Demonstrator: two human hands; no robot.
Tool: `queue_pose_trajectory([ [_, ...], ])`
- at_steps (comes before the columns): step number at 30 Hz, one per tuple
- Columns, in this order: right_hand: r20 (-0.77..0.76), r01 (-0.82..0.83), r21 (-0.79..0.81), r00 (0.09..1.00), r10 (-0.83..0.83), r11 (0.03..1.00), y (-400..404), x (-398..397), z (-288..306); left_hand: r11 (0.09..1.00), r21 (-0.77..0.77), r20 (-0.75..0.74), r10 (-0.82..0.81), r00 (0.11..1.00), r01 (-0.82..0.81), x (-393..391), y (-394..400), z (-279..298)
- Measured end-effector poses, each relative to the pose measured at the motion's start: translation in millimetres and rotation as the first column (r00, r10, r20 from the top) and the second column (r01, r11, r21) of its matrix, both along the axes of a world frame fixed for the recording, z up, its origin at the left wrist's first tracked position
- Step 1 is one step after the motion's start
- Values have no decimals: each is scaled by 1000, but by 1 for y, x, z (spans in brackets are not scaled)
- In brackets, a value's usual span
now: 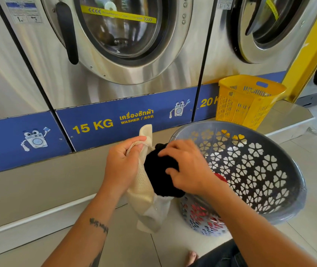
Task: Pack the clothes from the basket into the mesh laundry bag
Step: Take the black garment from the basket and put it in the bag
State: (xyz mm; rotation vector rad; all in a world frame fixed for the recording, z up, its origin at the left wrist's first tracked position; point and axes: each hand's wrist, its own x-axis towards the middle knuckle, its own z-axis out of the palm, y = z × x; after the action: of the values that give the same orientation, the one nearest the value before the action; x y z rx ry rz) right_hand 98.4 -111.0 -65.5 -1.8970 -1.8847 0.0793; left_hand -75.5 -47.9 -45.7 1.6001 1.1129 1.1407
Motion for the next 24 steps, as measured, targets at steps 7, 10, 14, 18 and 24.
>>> queue_pose_trajectory([
  [7,-563,29,-386,784,-260,922,6,31,-25,998,44,-80,-41,996,45,6,-7,-4],
  [10,-458,123,-264,857,-237,957,10,20,-22,997,65,-98,-39,994,46,5,-6,-8],
  [14,-293,166,-39,941,-170,985,4,-7,-4,998,64,-91,-21,996,27,9,-5,-8],
  [18,-652,-32,7,758,29,999,0,-30,-5,996,74,-37,-44,998,47,7,-1,2],
  [24,-789,-254,-118,611,65,960,7,-51,-20,988,14,61,-157,986,156,10,-13,15],
])
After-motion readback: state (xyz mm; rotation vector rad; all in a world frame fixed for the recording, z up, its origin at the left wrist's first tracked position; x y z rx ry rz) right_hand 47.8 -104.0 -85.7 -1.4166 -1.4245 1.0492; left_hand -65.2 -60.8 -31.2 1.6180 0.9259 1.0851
